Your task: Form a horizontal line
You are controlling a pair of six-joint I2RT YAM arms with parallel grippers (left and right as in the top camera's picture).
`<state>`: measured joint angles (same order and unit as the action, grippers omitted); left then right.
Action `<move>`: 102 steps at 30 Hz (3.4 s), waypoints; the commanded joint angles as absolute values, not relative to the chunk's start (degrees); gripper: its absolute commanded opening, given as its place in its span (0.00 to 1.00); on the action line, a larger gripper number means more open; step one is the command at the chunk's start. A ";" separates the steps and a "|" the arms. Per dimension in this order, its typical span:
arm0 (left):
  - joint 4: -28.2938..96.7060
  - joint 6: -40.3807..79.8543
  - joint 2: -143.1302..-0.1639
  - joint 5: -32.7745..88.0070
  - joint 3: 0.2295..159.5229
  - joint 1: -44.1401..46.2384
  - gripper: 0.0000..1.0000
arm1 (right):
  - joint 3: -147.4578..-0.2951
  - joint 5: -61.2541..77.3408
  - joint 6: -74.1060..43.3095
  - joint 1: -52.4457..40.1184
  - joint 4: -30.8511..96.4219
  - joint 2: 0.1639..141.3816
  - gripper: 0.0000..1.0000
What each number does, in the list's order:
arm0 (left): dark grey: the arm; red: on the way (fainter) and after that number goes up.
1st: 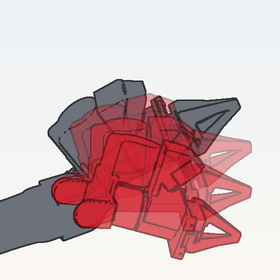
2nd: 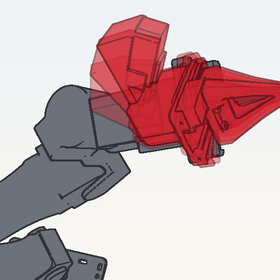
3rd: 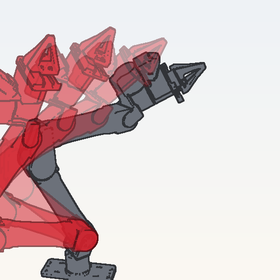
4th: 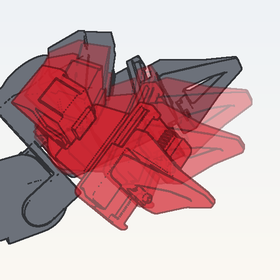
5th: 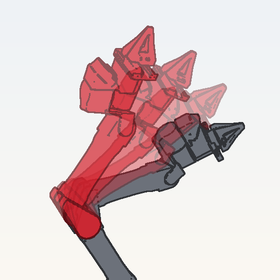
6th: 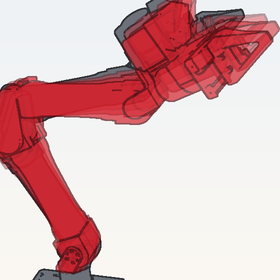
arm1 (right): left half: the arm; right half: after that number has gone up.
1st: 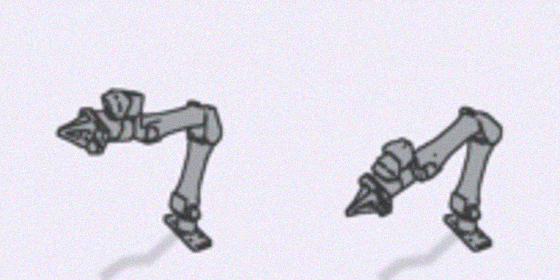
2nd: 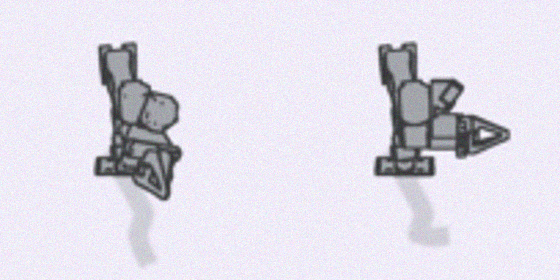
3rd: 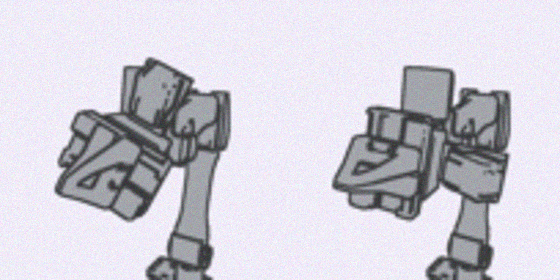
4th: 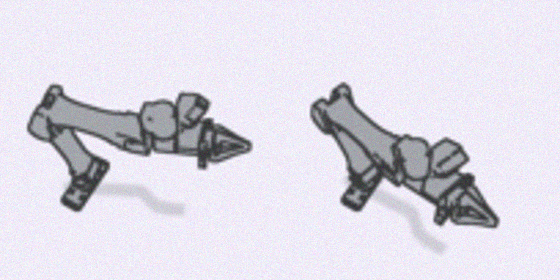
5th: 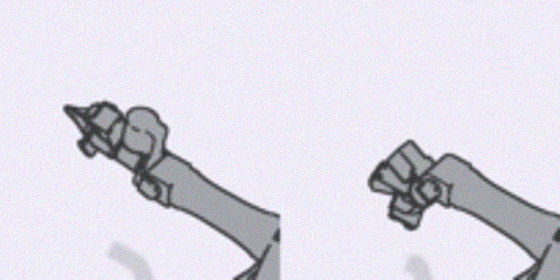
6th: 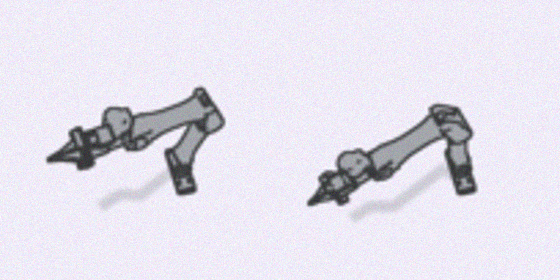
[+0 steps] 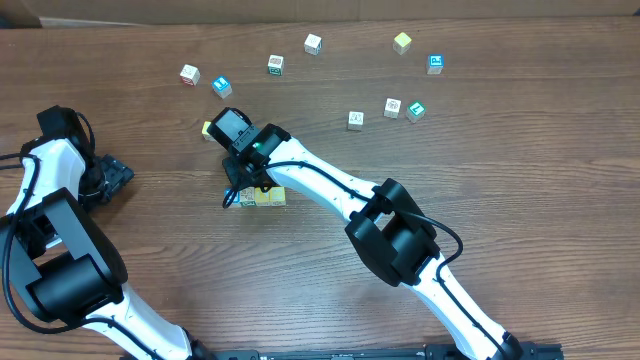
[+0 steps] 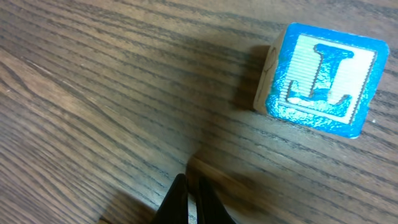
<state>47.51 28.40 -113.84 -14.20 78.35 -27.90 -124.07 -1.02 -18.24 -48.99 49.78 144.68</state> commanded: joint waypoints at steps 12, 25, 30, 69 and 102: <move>47.46 28.34 -113.99 -14.79 78.04 -28.10 1.00 | -123.87 1.39 -18.65 -48.95 50.92 141.53 0.04; 47.46 28.34 -113.99 -14.79 78.04 -28.10 1.00 | -123.87 1.41 -18.65 -48.95 51.64 141.53 0.04; 47.46 28.34 -113.99 -14.76 78.04 -28.10 1.00 | -123.87 1.41 -18.65 -48.95 51.94 141.53 0.04; 47.46 28.34 -113.99 -14.79 78.04 -28.10 1.00 | -123.87 1.63 -18.65 -49.06 53.41 141.53 0.04; 47.46 28.34 -113.99 -14.79 78.04 -28.10 1.00 | -123.87 -2.94 -18.65 -47.86 50.02 141.53 0.07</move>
